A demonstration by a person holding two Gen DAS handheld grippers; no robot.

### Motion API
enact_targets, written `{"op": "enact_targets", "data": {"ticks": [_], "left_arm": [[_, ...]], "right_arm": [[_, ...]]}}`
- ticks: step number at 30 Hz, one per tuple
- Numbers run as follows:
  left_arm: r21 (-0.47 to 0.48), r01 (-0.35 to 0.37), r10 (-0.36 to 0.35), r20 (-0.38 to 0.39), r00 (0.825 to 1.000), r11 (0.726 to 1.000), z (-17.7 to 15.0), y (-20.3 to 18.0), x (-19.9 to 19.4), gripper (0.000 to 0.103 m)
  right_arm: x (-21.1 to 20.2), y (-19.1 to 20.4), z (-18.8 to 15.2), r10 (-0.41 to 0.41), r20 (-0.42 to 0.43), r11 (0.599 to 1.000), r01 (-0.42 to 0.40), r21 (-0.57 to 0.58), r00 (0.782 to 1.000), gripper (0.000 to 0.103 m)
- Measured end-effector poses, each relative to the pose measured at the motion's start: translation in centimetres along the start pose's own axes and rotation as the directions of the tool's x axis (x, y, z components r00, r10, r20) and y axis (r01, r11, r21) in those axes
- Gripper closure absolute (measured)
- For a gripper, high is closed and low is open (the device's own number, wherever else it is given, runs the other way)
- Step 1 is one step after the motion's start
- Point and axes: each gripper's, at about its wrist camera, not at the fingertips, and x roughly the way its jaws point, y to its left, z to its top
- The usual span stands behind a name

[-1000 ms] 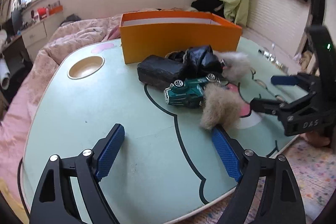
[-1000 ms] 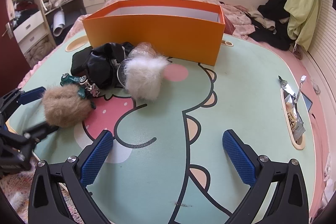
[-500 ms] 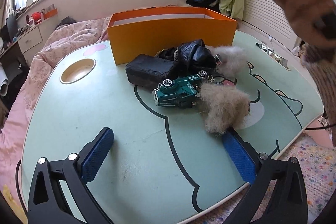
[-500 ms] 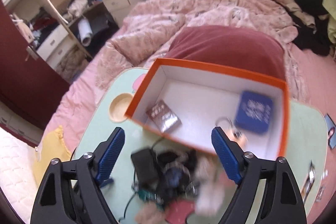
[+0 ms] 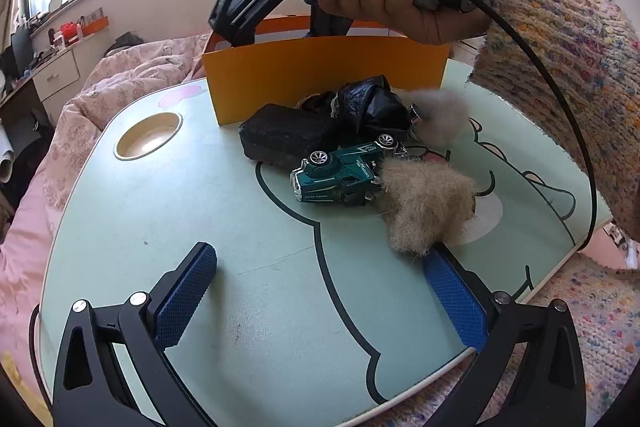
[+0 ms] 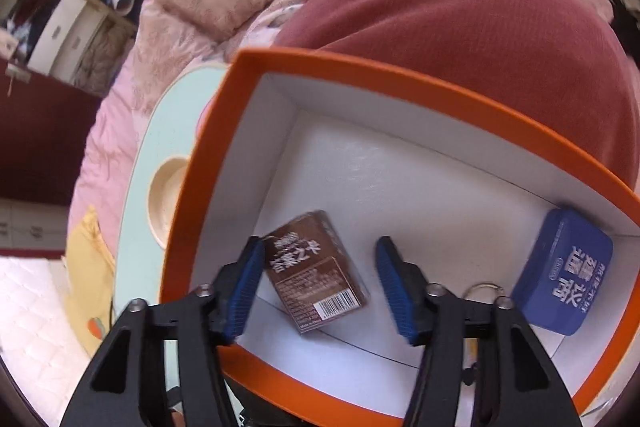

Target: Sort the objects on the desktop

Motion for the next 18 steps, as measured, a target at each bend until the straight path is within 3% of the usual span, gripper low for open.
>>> {"op": "enact_targets", "data": {"ticks": [4,6,7,9,10,12,13,15,16,18], "left_arm": [[0.0,-0.001,0.001,0.001,1.0,1.0,0.0,0.0,0.0,0.0],[0.001,-0.001,0.001,0.001,1.0,1.0,0.0,0.0,0.0,0.0],[0.001,-0.001,0.001,0.001,1.0,1.0,0.0,0.0,0.0,0.0],[0.0,-0.001,0.001,0.001,1.0,1.0,0.0,-0.1,0.0,0.0],[0.0,-0.001,0.001,0.001,1.0,1.0,0.0,-0.1,0.0,0.0],[0.0,-0.001,0.001,0.001,1.0,1.0,0.0,-0.1,0.0,0.0],[0.0,-0.001,0.001,0.001,1.0,1.0,0.0,-0.1,0.0,0.0],[0.0,-0.001,0.001,0.001,1.0,1.0,0.0,-0.1,0.0,0.0],[0.0,-0.001,0.001,0.001,1.0,1.0,0.0,-0.1,0.0,0.0],[-0.001,-0.002,0.002,0.002,1.0,1.0,0.0,-0.1,0.0,0.0]], "right_arm": [[-2.0,-2.9,0.5,-0.087,0.067,0.992,0.081,0.092,0.994,0.06],[-3.0,-3.4,0.2,-0.071,0.099,0.993,0.061,0.104,0.993,0.059],[-3.5,-3.3,-0.1,-0.042,0.119,0.995,0.031,0.097,0.992,0.056],[-4.1,-2.5,-0.6,-0.009,0.137,0.998,0.001,0.062,0.991,0.039],[-4.2,-1.9,-0.8,-0.024,0.142,0.999,0.019,0.038,0.989,0.028],[-3.7,-0.3,-1.0,-0.116,0.142,0.993,0.119,-0.009,0.983,0.027],[-3.0,0.4,-1.0,-0.175,0.12,0.983,0.18,-0.029,0.977,0.028],[-0.8,0.8,-1.0,-0.242,0.029,0.969,0.243,-0.044,0.97,0.051],[-0.5,1.2,-1.1,-0.273,0.041,0.96,0.275,-0.058,0.961,0.063],[-0.9,1.7,-1.3,-0.282,0.06,0.956,0.286,-0.07,0.957,0.064]]}}
